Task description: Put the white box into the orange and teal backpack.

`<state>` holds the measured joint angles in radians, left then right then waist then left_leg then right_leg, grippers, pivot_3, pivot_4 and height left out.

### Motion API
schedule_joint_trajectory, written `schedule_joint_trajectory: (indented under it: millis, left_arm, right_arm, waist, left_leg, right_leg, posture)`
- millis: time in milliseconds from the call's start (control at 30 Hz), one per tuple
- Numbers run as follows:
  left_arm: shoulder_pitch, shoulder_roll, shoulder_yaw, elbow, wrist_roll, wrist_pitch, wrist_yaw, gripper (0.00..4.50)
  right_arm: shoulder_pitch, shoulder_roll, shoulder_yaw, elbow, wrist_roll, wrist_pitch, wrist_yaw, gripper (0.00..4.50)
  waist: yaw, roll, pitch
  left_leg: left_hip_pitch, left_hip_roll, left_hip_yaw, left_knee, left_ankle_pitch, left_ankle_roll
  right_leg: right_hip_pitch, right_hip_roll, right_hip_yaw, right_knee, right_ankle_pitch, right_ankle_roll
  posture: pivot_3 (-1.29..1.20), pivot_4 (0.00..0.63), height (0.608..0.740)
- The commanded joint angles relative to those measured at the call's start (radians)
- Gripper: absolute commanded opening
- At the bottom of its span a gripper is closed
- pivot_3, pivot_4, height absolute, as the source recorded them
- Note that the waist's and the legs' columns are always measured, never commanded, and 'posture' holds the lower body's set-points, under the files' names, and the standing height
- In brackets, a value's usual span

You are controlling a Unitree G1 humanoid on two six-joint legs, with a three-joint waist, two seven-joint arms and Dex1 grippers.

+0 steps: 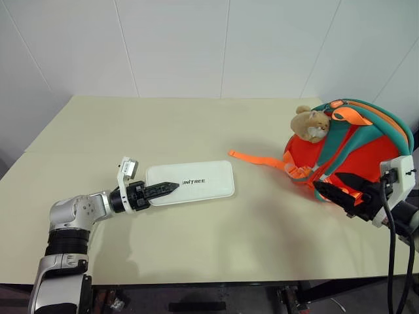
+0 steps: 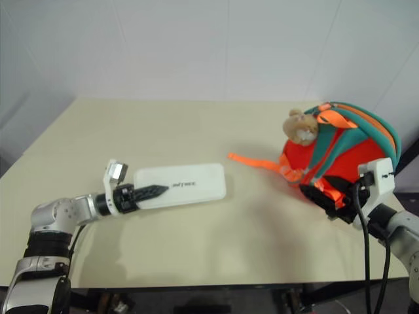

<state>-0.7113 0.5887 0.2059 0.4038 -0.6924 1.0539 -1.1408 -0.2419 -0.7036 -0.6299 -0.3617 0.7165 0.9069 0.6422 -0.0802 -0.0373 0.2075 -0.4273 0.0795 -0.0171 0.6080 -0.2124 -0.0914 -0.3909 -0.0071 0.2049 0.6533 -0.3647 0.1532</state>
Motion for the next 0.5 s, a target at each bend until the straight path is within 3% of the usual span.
schedule_joint_trajectory:
  millis: [33, 500]
  left_arm:
    - [-0.011, -0.002, 0.007, -0.039, -0.025, -0.015, -0.012, 1.31]
    - [0.055, -0.005, 0.071, -0.128, -0.073, 0.009, 0.056, 1.31]
  right_arm:
    - [-0.080, -0.033, 0.046, 0.092, -0.057, -0.109, -0.013, 4.50]
    - [-0.332, 0.035, 0.187, 0.402, -0.154, -0.321, -0.035, 4.50]
  waist:
    - [-0.003, 0.000, 0.000]
    - [-0.003, 0.000, 0.000]
  left_leg:
    - [0.000, 0.000, 0.000, 0.001, 0.000, 0.000]
    - [0.000, 0.000, 0.000, 0.001, 0.000, 0.000]
  right_leg:
    - [0.000, 0.000, 0.000, 0.000, 0.000, 0.000]
    - [0.000, 0.000, 0.000, 0.001, 0.000, 0.000]
  posture:
    - [0.00, 0.150, 0.740]
    - [0.00, 0.150, 0.740]
